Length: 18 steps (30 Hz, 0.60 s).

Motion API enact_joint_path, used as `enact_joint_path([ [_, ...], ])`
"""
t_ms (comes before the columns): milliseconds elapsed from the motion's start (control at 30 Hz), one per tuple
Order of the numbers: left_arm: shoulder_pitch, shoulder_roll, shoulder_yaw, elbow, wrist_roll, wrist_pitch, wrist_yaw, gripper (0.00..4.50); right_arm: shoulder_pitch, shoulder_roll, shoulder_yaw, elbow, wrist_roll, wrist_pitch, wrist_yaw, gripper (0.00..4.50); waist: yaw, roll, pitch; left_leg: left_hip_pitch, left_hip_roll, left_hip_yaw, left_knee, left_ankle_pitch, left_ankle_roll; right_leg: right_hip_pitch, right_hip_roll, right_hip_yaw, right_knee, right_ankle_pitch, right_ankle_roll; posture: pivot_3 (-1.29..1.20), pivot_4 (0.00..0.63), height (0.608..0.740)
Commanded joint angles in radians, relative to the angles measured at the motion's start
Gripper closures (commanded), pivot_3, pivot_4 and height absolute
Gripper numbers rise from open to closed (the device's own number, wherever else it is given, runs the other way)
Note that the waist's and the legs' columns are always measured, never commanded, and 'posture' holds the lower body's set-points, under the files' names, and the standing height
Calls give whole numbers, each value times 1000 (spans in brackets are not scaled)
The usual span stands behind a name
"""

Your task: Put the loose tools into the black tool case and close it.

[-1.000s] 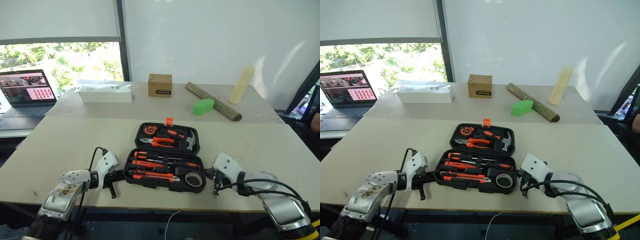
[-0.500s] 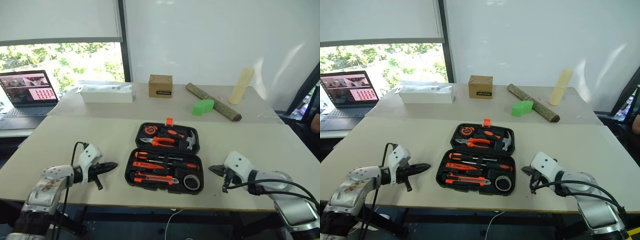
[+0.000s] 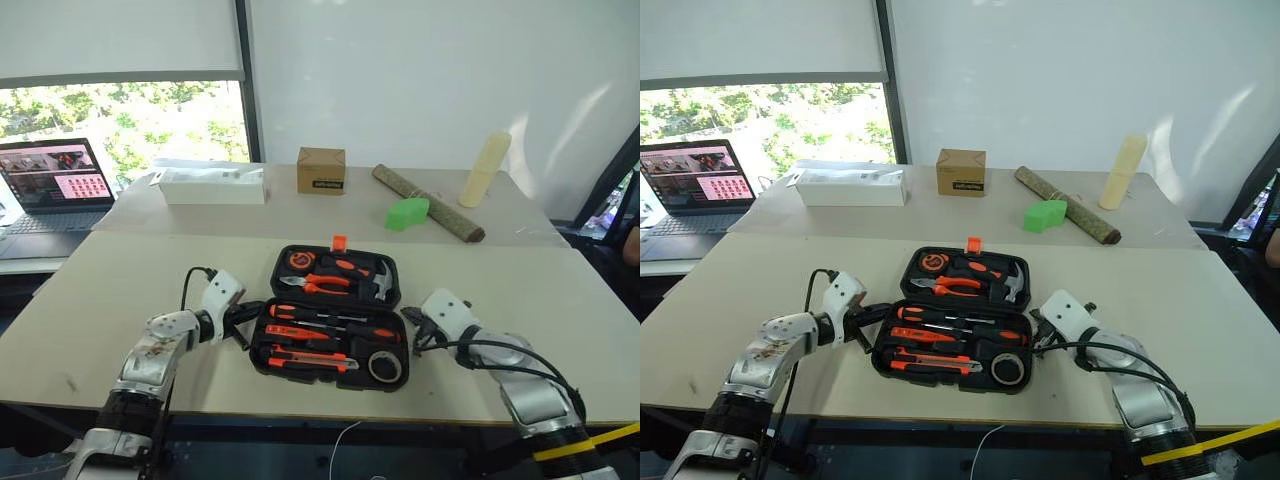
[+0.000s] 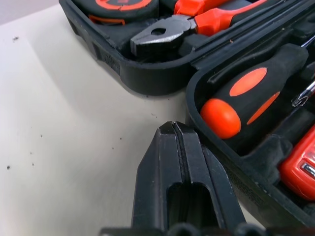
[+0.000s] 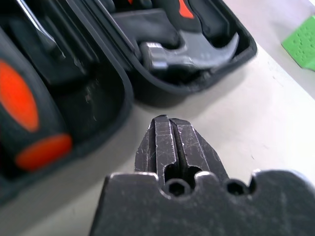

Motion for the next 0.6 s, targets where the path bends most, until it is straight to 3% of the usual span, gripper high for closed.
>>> enact_joint_path([
  [33, 11, -2, -15, -75, -33, -33, -63, 4500, -13, -10, 2, -24, 12, -74, 36, 4493, 1, 0, 0, -1, 0, 0, 0, 0, 0, 0, 0, 0, 0, 0, 0, 0, 150, 740],
  [467, 104, 43, 15, -186, -40, -9, -87, 4500, 52, -67, -40, -90, 39, -49, 92, 4493, 3, 0, 0, -1, 0, 0, -1, -1, 2, 0, 0, 0, -1, 0, 1, 0, 150, 740],
  [533, 97, 63, 57, -171, -42, -10, -68, 4500, 75, -96, -77, -147, 99, -32, 143, 4493, 3, 0, 0, -1, 0, 0, -1, -1, 2, 0, 0, 0, -1, 0, 1, 0, 150, 740],
  [567, 80, 75, 108, -160, -71, 30, -47, 4500, 89, -105, -120, -220, 195, 63, 180, 4493, 4, 0, 0, -1, 0, 0, -1, -1, 2, 0, -1, 0, -1, 0, 1, 0, 150, 740],
  [600, 69, 92, 144, -158, -103, 81, -46, 4500, 105, -124, -149, -287, 278, 180, 213, 4211, 3, 0, 0, -1, 0, 0, -1, -1, 2, -1, 0, 0, -1, 0, 1, 0, 150, 740],
])
